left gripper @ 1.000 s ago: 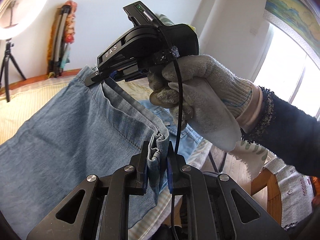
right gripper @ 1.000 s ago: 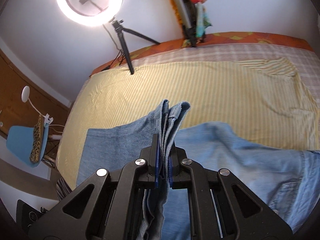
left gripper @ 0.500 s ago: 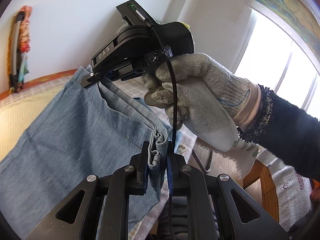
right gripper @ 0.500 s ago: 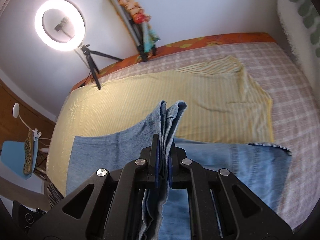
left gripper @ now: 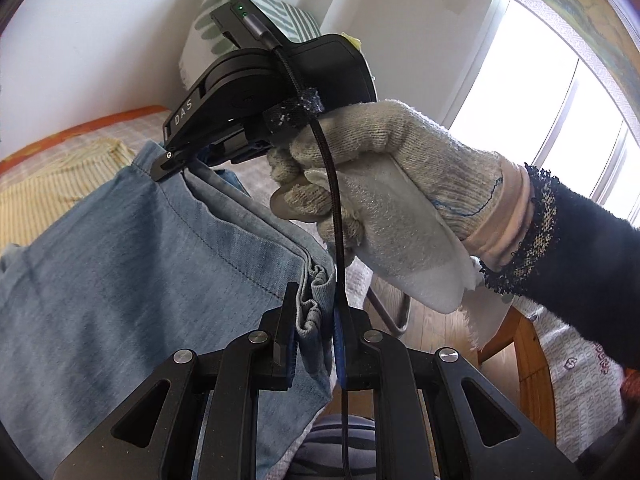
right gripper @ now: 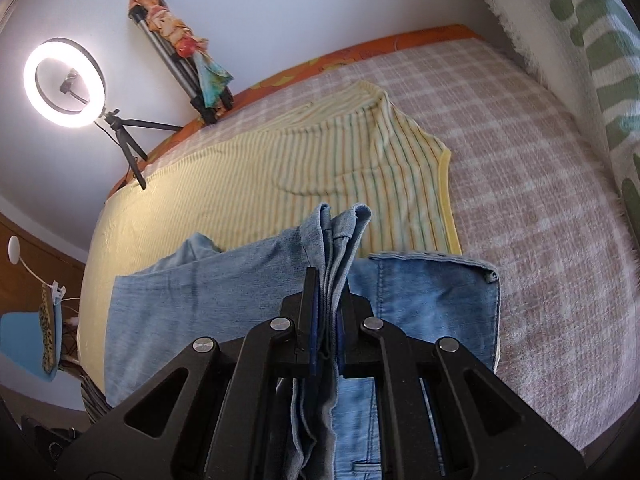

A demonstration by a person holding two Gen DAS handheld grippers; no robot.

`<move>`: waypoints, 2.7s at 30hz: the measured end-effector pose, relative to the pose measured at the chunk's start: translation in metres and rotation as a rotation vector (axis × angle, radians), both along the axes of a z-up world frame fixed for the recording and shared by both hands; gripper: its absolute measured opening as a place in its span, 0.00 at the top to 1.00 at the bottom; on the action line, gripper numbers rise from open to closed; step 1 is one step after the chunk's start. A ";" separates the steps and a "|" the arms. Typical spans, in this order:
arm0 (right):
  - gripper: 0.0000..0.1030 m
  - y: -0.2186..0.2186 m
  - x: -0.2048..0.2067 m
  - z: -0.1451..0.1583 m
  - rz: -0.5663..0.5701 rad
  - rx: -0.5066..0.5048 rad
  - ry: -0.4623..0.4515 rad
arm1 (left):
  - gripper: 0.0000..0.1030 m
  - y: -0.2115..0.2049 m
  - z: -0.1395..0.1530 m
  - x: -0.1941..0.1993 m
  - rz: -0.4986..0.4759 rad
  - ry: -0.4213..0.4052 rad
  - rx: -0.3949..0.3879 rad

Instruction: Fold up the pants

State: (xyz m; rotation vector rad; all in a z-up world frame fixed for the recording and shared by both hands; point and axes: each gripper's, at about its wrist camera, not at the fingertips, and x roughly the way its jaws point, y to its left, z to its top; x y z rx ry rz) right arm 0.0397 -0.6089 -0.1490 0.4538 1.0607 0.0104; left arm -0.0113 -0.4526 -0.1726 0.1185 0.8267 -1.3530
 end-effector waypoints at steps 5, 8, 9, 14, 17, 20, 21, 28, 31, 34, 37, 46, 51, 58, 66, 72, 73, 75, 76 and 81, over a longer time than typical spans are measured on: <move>0.92 -0.007 -0.003 -0.006 0.006 -0.004 0.008 | 0.87 -0.012 -0.007 0.000 -0.018 0.024 0.035; 0.82 -0.012 -0.008 0.002 -0.022 -0.064 0.014 | 0.79 -0.021 -0.004 -0.007 -0.031 0.021 0.042; 0.81 -0.014 -0.011 0.007 -0.026 -0.073 0.006 | 0.75 -0.022 -0.003 -0.009 -0.043 0.028 0.043; 0.78 -0.003 -0.024 0.026 -0.003 -0.100 -0.037 | 0.63 -0.013 0.005 -0.014 -0.043 0.020 0.031; 0.78 0.013 -0.027 0.026 0.029 -0.091 -0.052 | 0.63 0.003 0.015 -0.010 -0.014 0.019 0.018; 0.78 0.040 -0.027 0.021 0.073 -0.143 -0.060 | 0.63 0.026 0.018 -0.003 0.033 0.028 0.007; 0.77 0.047 -0.026 0.018 0.088 -0.152 -0.063 | 0.63 0.037 0.021 0.000 0.051 0.023 0.007; 0.58 0.077 -0.010 -0.002 0.122 -0.196 -0.044 | 0.61 0.133 0.040 0.021 0.232 -0.017 0.044; 0.58 0.079 0.000 -0.012 0.113 -0.204 -0.021 | 0.60 0.183 0.037 0.028 0.345 -0.015 0.079; 0.57 0.080 0.007 -0.020 0.099 -0.209 -0.002 | 0.60 0.231 0.021 0.041 0.464 0.023 0.126; 0.47 0.082 0.010 -0.025 0.098 -0.201 0.005 | 0.60 0.268 0.000 0.038 0.560 0.065 0.171; 0.29 0.113 0.014 -0.039 0.162 -0.359 0.040 | 0.60 0.295 -0.038 0.017 0.606 0.010 0.234; 0.29 0.120 0.013 -0.034 0.150 -0.393 0.048 | 0.58 0.306 -0.032 0.016 0.664 0.020 0.243; 0.29 0.148 0.000 -0.010 0.154 -0.368 -0.020 | 0.42 0.317 -0.030 0.020 0.786 0.079 0.314; 0.28 0.223 -0.001 0.017 0.278 -0.339 -0.079 | 0.41 0.318 -0.035 0.019 0.800 0.107 0.293; 0.28 0.283 0.011 0.021 0.395 -0.243 -0.070 | 0.41 0.320 -0.041 0.016 0.798 0.124 0.279; 0.28 0.294 0.013 0.020 0.414 -0.238 -0.063 | 0.41 0.321 -0.042 0.017 0.797 0.126 0.273; 0.28 0.315 0.017 0.016 0.445 -0.235 -0.046 | 0.41 0.322 -0.043 0.016 0.799 0.124 0.261; 0.28 0.324 0.018 0.014 0.459 -0.231 -0.036 | 0.41 0.323 -0.043 0.016 0.797 0.124 0.257; 0.29 0.366 0.030 -0.002 0.510 -0.218 0.007 | 0.41 0.326 -0.044 0.013 0.793 0.123 0.236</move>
